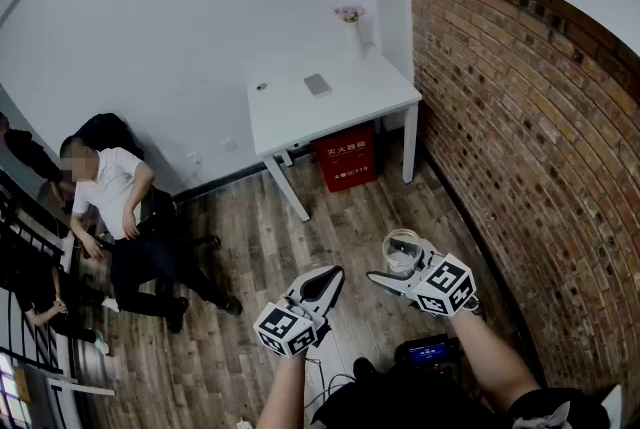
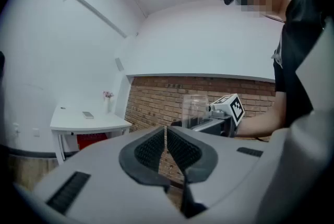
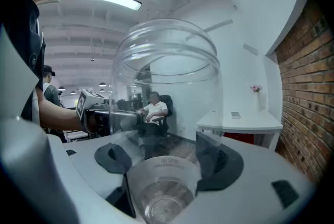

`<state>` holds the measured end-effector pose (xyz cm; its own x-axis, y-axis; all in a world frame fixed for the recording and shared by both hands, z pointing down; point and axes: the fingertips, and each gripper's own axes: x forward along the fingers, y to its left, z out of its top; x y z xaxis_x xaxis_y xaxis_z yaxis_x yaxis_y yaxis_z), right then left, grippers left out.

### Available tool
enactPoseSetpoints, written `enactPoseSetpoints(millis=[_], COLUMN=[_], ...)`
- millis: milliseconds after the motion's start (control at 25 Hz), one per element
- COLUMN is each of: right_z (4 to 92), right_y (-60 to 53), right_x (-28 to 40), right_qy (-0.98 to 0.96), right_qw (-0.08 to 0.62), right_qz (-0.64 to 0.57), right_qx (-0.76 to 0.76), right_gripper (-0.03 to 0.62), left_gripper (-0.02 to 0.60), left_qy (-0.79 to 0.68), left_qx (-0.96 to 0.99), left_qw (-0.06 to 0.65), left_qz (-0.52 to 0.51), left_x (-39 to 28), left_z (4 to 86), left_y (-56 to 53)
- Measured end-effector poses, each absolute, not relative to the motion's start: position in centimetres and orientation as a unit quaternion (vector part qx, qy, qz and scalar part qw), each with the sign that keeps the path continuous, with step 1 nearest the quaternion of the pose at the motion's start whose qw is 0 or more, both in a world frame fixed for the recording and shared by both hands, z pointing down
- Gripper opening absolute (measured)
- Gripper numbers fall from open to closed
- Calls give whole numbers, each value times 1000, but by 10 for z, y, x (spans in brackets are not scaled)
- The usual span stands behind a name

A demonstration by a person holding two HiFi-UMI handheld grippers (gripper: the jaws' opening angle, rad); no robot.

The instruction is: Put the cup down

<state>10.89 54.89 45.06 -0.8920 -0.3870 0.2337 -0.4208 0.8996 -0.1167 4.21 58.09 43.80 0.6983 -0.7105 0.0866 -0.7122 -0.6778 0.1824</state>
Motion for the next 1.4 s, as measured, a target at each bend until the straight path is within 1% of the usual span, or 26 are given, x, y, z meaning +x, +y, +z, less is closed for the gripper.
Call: enactPoseSetpoints(millis=[640, 920, 1400], right_z=[456, 460, 478], right_y=[538, 529, 495], right_x=[106, 119, 160], right_qy=[-968, -968, -967], right_qw=[108, 109, 104], right_qz=[100, 107, 124], right_qx=[202, 200, 195], right_gripper=[359, 359, 359], left_gripper=[6, 6, 6], left_qy=[-392, -393, -422], left_qx=[913, 911, 897], left_qw=[113, 123, 130], left_qz=[8, 7, 4], left_x=[45, 56, 76], left_z=[439, 444, 449], left_y=[564, 556, 525])
